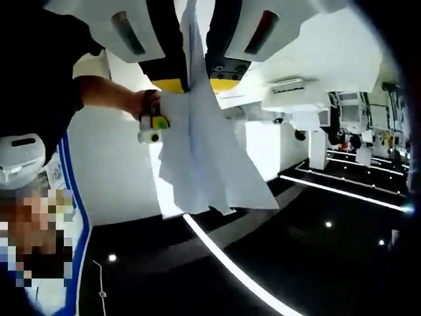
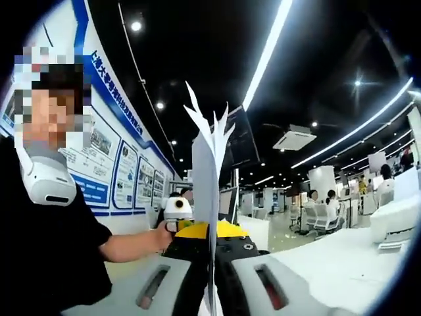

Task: Organize the stack of printing papers by aligning and flattening the scattered papers on the table

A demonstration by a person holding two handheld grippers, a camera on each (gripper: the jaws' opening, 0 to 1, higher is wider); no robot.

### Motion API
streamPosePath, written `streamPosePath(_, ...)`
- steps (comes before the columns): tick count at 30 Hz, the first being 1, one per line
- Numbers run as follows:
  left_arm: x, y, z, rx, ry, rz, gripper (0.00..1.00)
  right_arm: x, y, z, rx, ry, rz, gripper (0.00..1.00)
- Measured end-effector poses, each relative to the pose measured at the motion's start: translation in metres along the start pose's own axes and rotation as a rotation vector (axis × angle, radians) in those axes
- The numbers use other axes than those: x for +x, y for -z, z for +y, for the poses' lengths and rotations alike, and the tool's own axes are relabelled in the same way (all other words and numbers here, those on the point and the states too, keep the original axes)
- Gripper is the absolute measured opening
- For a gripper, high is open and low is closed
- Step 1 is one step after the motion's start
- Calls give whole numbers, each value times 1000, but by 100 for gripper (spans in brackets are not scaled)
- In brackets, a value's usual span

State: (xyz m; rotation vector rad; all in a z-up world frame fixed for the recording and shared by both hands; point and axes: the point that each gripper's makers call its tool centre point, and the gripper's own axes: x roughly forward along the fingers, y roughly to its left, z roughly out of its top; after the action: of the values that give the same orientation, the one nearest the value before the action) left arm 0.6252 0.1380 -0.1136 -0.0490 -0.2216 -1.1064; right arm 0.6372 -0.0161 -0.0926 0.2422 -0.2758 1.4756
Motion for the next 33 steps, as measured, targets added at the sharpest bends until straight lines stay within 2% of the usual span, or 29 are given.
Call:
streamPosePath(7, 7, 12, -5, 1, 16, 27, 19, 2, -5, 5, 23, -10, -36, 0)
streamPosePath(10, 10, 8, -11, 7, 36, 28, 6, 4, 0, 6, -8, -1, -6, 0)
streamPosePath(12, 11, 6, -14, -25, 51, 44, 6, 3, 0, 5, -15, 5, 12, 0)
streamPosePath(16, 10, 9, -15, -4, 39, 88, 6, 1, 9, 4, -46, 21, 101, 0)
streamPosePath(21, 7, 23, -13, -8, 36, 119, 10, -2, 21, 3, -26, 25, 157, 0)
streamPosePath(22, 7, 29, -11, -11, 28, 138, 13, -2, 26, 1, -24, 34, 185, 3)
streamPosePath(24, 7, 40, -9, -21, 19, 162, 21, 0, 30, 1, -23, 38, 196, 9)
streamPosePath(26, 8, 46, -11, -25, 29, 177, 22, 2, 33, 3, -25, 37, 207, 12)
streamPosePath(33, 11, 47, -16, -20, 46, 195, 22, 3, 35, 2, -30, 40, 223, 11)
